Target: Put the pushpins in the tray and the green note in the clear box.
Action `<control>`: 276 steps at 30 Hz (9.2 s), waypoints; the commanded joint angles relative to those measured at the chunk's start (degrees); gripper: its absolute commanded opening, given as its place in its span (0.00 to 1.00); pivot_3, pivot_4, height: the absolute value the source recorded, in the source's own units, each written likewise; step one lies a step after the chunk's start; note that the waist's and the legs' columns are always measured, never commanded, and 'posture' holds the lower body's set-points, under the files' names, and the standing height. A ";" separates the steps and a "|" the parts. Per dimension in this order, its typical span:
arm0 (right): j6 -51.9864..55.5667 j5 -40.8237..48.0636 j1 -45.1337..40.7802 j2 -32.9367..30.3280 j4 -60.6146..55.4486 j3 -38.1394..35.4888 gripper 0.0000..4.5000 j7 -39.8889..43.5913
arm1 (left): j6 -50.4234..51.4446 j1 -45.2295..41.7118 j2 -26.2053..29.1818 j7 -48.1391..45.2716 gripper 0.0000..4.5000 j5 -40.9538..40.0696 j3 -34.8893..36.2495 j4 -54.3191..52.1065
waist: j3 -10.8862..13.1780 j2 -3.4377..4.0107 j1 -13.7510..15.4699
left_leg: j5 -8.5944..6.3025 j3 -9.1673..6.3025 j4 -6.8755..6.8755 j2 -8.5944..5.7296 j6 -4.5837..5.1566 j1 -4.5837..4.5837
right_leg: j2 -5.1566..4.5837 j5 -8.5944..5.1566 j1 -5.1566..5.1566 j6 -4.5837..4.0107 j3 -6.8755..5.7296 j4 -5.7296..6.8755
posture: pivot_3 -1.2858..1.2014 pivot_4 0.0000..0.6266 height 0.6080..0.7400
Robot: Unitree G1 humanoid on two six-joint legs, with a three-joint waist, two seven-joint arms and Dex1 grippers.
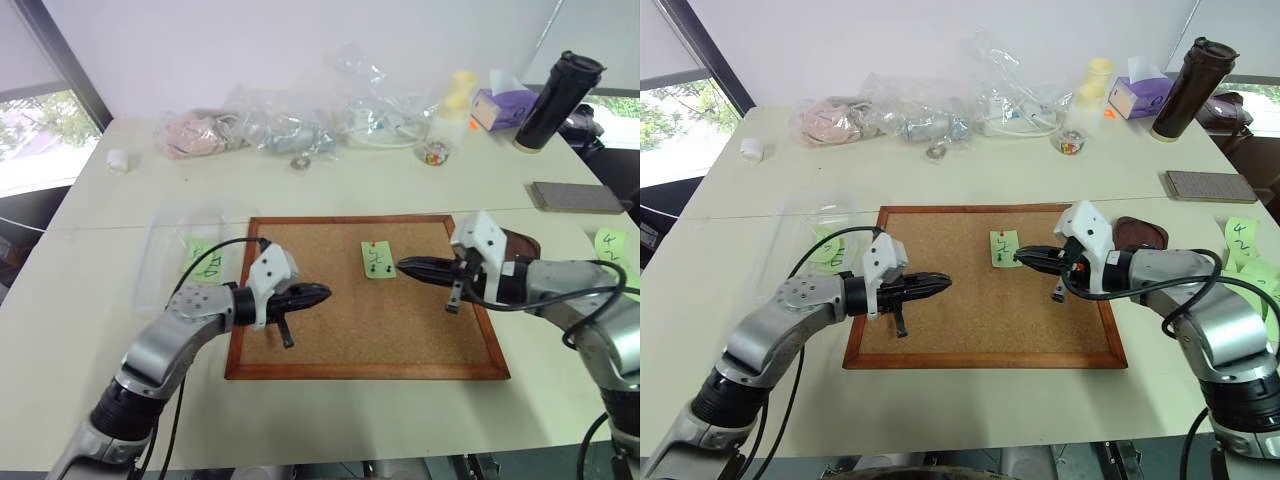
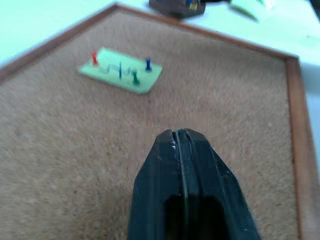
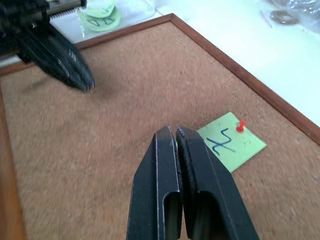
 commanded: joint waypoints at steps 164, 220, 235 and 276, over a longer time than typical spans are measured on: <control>-5.59 -9.85 -4.25 11.03 15.88 6.49 0.38 -4.43 | -4.95 6.04 -2.31 0.84 0.00 12.21 -3.28 5.40 | -0.51 0.58 -0.12 | 0.00 0.04 -0.03 -0.04 0.01 0.11 | 0.01 0.00 0.03 0.00 0.05 0.09 | 0.52 0.24 1.00; -10.87 -5.02 -6.21 4.58 43.63 -24.49 0.01 -13.30 | -0.57 6.33 -1.22 -0.90 0.00 11.17 -4.06 2.36 | -0.52 0.61 -0.23 | 0.00 0.10 -0.08 -0.03 0.01 0.12 | 0.01 0.00 0.03 0.00 0.08 0.08 | 0.52 0.24 1.00; -16.15 -8.68 -2.13 7.07 50.47 -21.00 0.01 -13.07 | 0.38 6.96 -0.45 -0.54 0.00 11.22 -3.79 0.65 | -0.57 0.56 -0.21 | 0.00 0.09 -0.08 -0.02 0.01 0.19 | 0.02 0.00 0.12 0.00 0.08 0.08 | 0.52 0.24 1.00; 1.25 2.18 -0.76 5.30 11.57 -10.76 0.74 -6.75 | -0.99 5.63 -1.68 -0.67 0.00 11.56 -3.46 3.05 | -0.59 0.59 -0.03 | 0.00 0.05 -0.02 -0.05 0.02 0.15 | -0.01 0.00 0.14 0.00 0.13 0.05 | 0.52 0.24 1.00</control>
